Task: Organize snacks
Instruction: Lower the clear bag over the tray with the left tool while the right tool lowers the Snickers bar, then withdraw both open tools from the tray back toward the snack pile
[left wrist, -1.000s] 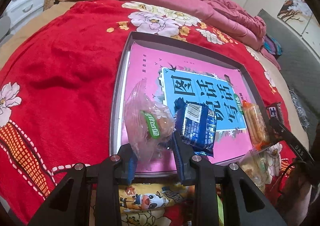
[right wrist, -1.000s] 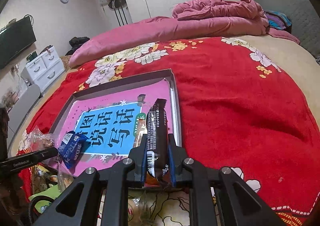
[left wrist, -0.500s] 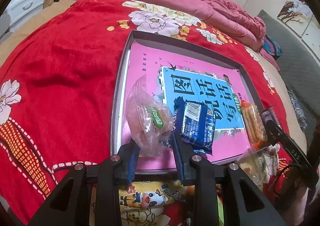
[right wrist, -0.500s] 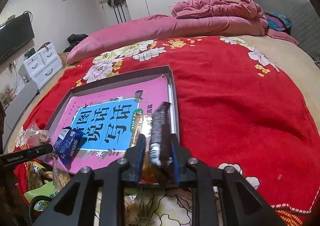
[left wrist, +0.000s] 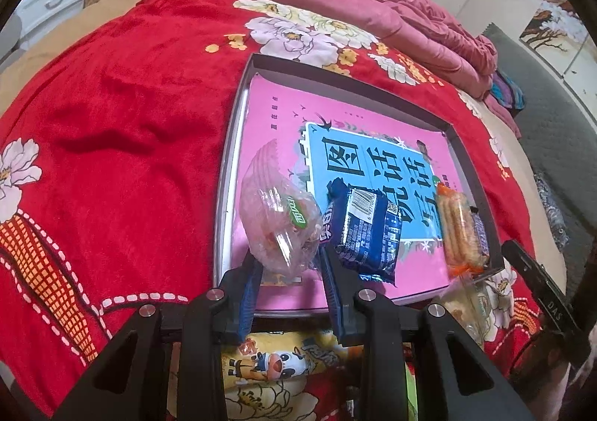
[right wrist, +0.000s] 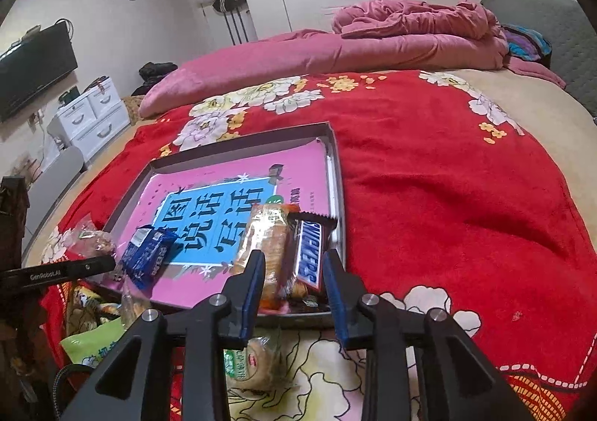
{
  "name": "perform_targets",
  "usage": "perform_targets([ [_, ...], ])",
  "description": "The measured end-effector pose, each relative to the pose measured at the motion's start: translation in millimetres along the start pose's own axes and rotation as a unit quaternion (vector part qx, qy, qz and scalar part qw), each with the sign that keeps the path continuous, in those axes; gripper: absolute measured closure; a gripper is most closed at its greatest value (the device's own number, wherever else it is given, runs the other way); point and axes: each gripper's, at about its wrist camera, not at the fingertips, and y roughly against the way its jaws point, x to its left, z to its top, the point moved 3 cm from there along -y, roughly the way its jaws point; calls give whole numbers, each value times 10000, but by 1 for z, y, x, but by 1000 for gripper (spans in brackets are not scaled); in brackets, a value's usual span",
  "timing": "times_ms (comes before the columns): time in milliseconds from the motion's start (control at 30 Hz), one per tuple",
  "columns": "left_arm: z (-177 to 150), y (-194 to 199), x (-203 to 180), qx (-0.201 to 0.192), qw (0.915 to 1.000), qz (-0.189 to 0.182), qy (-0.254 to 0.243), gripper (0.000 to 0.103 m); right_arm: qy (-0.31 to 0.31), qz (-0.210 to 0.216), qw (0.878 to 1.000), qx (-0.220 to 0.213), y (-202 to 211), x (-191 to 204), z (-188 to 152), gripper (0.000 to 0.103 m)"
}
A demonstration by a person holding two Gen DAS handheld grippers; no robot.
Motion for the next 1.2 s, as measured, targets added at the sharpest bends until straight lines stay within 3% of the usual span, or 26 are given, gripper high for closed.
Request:
perform_targets([
  [400, 1, 7, 1, -2, 9999, -110, 66, 61, -42, 163, 9998, 59, 0, 3, -3, 71],
  [700, 3, 13, -2, -46, 9999, -106, 14, 48, -92, 207, 9997, -2, 3, 2, -2, 65],
  [833, 4, 16, 1, -62, 9999, -135, 64, 45, -89, 235, 9997, -48, 5, 3, 0, 59],
  [1200, 5, 31, -1, -199, 9995, -246, 30, 37, -81, 260, 9996, -117, 8, 4, 2, 55],
])
